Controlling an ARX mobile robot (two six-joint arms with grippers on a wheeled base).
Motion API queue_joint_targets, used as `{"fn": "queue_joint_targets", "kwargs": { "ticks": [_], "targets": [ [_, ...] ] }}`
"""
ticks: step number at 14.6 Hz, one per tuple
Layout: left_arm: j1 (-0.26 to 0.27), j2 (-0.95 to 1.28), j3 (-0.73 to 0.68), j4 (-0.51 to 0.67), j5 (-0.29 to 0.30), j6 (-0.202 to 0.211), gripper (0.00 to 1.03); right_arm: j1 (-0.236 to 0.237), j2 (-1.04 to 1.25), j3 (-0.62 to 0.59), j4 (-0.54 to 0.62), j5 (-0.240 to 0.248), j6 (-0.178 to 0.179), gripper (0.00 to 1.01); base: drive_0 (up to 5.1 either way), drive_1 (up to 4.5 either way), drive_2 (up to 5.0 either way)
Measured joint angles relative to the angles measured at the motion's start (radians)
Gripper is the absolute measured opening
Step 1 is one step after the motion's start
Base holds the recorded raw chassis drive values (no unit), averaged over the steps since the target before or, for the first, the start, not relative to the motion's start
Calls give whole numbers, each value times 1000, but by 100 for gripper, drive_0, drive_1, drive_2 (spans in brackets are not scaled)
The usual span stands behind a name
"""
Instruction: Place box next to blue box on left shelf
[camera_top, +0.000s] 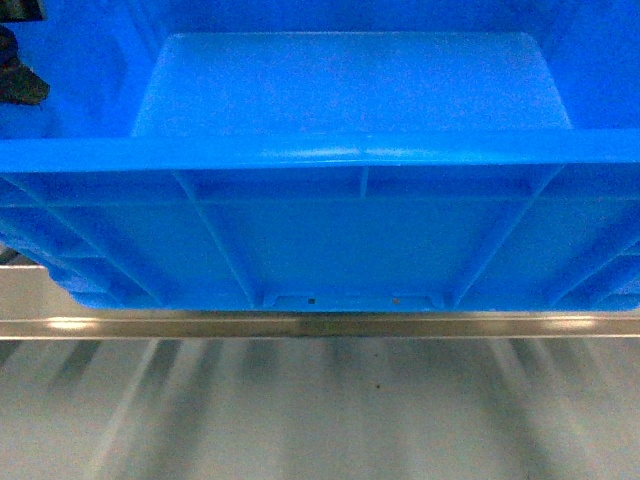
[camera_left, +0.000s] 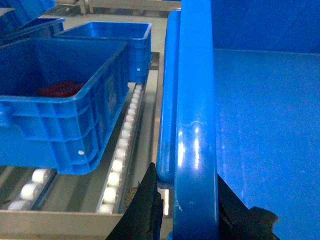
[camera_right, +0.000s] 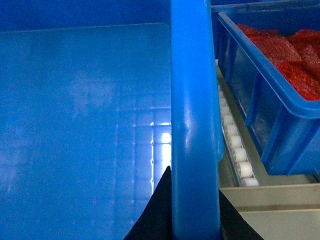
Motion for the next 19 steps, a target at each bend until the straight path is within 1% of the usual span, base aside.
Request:
{"fn": "queue_joint_targets", "kwargs": {
  "ticks": [8,19],
  "targets": [
    [0,0,0,-2,0,0,16,0,0,0,-1,0,0,7,-1,432,-435],
    [0,0,0,-2,0,0,16,0,4,0,0,0,0,7,0,0,0]
  ]
}}
